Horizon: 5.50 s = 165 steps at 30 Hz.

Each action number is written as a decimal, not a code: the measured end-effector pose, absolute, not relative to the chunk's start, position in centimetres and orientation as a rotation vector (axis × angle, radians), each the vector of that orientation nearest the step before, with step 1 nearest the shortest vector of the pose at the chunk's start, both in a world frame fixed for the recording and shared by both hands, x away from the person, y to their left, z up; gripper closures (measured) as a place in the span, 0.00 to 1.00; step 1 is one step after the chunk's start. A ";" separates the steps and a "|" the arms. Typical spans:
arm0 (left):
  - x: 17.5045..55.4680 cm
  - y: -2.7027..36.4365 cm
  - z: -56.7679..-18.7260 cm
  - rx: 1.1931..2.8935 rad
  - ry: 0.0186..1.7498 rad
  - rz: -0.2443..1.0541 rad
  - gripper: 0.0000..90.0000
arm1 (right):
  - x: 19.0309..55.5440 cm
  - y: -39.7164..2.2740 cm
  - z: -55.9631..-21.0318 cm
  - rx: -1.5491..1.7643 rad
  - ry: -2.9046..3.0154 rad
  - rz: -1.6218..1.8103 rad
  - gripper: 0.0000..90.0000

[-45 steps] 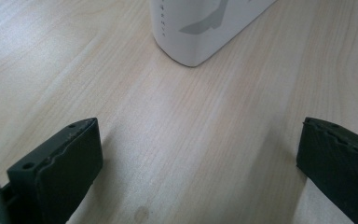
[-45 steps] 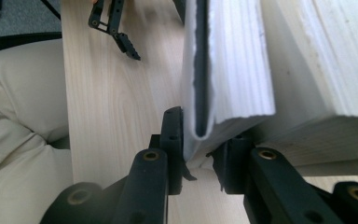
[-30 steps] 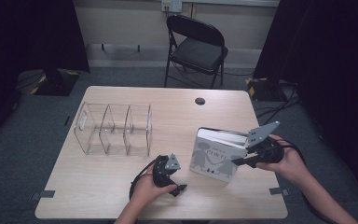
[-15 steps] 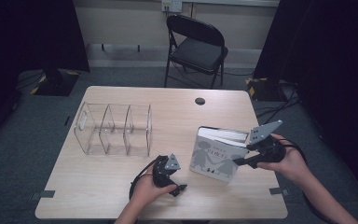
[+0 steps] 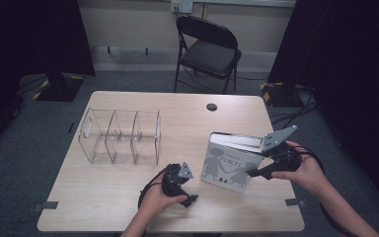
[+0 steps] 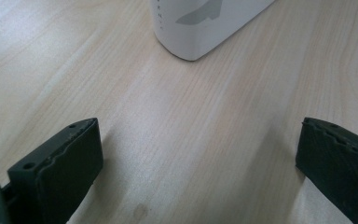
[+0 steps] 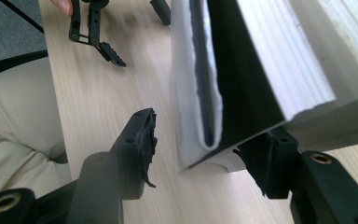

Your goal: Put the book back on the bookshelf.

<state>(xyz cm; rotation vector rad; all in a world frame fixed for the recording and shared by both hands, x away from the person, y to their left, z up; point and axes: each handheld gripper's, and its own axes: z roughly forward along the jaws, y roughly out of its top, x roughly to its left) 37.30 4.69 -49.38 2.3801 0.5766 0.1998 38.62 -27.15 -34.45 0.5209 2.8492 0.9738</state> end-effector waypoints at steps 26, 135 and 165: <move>39.6 3.2 -42.0 2.467 0.510 0.160 0.22 | 38.4 -27.0 -34.3 0.495 2.853 0.961 0.46; 38.1 1.4 -32.9 2.557 0.405 0.141 0.59 | 38.0 -29.5 -45.9 0.778 2.683 1.021 0.16; 39.1 -0.2 -32.7 2.586 0.388 0.172 0.50 | 36.6 -30.0 -49.9 0.837 2.537 1.096 0.15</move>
